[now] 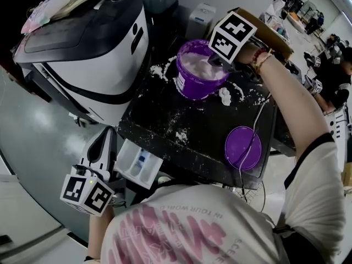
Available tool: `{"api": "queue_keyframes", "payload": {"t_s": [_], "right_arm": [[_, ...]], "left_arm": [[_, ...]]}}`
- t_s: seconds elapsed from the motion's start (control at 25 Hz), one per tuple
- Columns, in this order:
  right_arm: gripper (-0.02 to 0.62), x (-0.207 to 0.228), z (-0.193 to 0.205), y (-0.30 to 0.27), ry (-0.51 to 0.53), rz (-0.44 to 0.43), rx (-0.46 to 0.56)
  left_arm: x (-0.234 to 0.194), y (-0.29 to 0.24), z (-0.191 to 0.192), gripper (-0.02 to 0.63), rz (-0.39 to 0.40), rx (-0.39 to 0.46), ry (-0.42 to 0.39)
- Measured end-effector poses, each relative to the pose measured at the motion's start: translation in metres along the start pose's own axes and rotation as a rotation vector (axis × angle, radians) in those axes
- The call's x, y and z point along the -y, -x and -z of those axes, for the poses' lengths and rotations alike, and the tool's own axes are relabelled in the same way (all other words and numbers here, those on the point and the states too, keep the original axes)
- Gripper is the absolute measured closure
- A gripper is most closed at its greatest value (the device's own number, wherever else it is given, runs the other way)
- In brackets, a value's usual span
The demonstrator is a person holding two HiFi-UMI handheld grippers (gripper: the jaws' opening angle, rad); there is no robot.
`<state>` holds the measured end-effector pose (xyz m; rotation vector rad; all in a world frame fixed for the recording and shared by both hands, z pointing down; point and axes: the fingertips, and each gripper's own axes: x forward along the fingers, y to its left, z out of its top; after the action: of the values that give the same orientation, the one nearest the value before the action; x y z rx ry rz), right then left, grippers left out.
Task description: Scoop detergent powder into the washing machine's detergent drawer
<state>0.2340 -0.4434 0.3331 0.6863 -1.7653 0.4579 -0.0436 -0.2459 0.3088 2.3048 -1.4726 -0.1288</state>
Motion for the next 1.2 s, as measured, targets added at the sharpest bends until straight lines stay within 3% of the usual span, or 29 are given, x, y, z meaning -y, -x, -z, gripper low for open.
{"api": "queue_keyframes", "payload": {"t_s": [0.4, 0.76, 1.2], "right_arm": [[0.591, -0.004, 0.016, -0.002, 0.070, 0.048, -0.129], [0.591, -0.023, 0.026, -0.003, 0.119, -0.024, -0.179], [0.592, -0.032, 0.030, -0.002, 0.057, -0.089, -0.151]], "left_arm": [[-0.001, 0.003, 0.003, 0.604, -0.001, -0.001, -0.002], [-0.007, 0.010, 0.000, 0.604, -0.020, 0.029, 0.025], [-0.001, 0.016, 0.000, 0.604, -0.021, 0.037, 0.012]]}}
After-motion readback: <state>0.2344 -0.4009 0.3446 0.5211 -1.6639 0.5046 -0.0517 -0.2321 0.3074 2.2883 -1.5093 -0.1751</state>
